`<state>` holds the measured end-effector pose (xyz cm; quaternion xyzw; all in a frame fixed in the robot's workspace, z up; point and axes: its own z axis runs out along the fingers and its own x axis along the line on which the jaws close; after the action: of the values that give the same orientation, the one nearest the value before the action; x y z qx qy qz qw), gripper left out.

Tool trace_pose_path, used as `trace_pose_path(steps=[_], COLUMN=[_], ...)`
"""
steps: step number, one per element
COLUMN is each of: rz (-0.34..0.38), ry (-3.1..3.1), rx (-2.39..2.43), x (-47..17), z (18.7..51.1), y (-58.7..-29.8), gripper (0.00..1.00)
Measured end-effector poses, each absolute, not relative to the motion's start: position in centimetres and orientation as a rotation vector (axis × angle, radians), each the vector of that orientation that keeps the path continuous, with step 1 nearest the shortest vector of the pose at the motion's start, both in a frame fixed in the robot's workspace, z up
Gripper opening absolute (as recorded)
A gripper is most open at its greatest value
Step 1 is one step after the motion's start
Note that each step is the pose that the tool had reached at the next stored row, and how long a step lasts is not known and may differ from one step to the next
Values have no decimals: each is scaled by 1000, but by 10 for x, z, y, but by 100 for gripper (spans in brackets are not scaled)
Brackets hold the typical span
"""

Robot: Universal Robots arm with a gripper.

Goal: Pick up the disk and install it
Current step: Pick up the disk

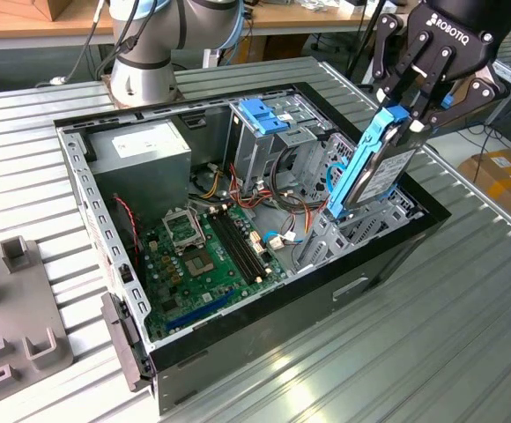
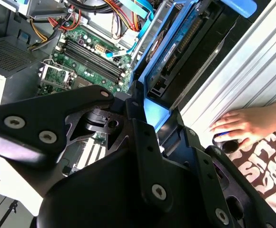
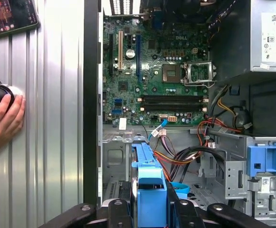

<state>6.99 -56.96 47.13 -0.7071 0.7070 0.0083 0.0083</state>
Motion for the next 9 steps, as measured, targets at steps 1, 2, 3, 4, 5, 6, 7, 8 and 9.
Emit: trace_pose_path(steps=[1, 2, 3, 4, 5, 6, 7, 8, 9], rz=[26, 26, 26, 26, 26, 26, 26, 26, 26], ry=[2209, 2209, 2209, 2209, 2209, 2209, 2209, 2209, 2209], rx=[-2210, -2210, -2210, -2210, -2210, -2210, -2210, -2210, -2210], x=[70, 70, 70, 70, 70, 70, 71, 71, 71], z=[471, 471, 471, 471, 471, 471, 471, 471, 471], y=[-570, -570, -570, -570, -570, -570, -570, -570, -570], gripper=[37, 37, 37, 37, 37, 37, 37, 37, 37])
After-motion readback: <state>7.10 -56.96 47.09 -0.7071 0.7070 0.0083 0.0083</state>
